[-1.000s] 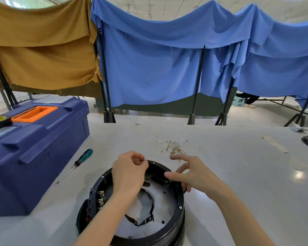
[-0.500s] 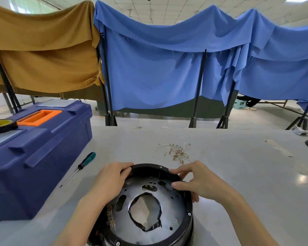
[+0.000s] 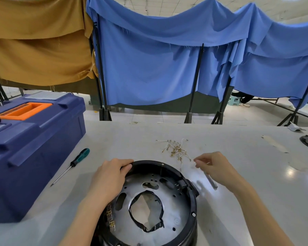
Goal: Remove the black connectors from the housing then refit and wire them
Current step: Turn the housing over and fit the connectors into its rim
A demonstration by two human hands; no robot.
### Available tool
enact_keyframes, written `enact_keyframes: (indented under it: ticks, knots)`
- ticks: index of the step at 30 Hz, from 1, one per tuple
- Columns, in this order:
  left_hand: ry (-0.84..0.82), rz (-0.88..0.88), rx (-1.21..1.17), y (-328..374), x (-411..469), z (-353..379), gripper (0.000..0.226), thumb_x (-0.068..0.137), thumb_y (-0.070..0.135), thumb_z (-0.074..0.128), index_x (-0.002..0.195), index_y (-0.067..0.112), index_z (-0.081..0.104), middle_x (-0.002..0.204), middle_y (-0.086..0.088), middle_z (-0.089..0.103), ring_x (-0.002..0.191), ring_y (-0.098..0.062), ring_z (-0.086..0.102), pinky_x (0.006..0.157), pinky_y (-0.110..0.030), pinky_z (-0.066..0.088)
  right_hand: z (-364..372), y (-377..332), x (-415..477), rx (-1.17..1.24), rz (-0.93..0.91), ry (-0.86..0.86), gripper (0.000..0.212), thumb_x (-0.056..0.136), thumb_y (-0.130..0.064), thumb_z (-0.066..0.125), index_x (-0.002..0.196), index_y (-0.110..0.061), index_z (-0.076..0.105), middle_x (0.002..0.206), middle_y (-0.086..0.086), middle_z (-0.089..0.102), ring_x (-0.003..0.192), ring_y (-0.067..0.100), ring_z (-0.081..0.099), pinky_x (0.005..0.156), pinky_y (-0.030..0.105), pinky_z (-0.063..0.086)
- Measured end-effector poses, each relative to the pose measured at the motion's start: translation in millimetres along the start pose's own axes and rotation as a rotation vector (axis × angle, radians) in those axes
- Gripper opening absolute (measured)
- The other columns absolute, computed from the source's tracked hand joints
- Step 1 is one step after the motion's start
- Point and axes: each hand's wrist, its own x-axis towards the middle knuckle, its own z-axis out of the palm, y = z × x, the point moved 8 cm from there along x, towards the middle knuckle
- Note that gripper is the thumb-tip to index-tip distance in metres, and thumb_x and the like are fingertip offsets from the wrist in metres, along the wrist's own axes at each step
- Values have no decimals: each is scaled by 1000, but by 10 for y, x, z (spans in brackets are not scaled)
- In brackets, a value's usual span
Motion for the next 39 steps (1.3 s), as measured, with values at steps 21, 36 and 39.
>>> enact_keyframes:
  ticks: [21, 36, 39]
  knots:
    - [4, 8, -26, -9, -23, -5, 28, 99, 35, 48, 122, 40, 63, 117, 7, 69, 109, -20, 61, 88, -36, 51, 443, 308, 562, -418, 61, 129, 36, 97, -18, 41, 68, -3, 57, 77, 8, 62, 92, 26, 52, 114, 43, 15]
    - [12, 17, -6, -5, -15, -1, 29, 99, 34, 47, 123, 39, 62, 120, 7, 67, 110, -20, 60, 85, -30, 48, 426, 257, 440, -513, 46, 305, 13, 84, -17, 57, 80, -12, 68, 86, 0, 64, 94, 26, 39, 75, 33, 21]
    - [14, 21, -3, -4, -11, -4, 29, 99, 34, 47, 123, 39, 63, 120, 6, 68, 110, -20, 60, 85, -32, 48, 424, 256, 431, -561, 78, 293, 17, 81, -7, 49, 81, -6, 66, 85, 6, 64, 86, 25, 33, 74, 33, 22]
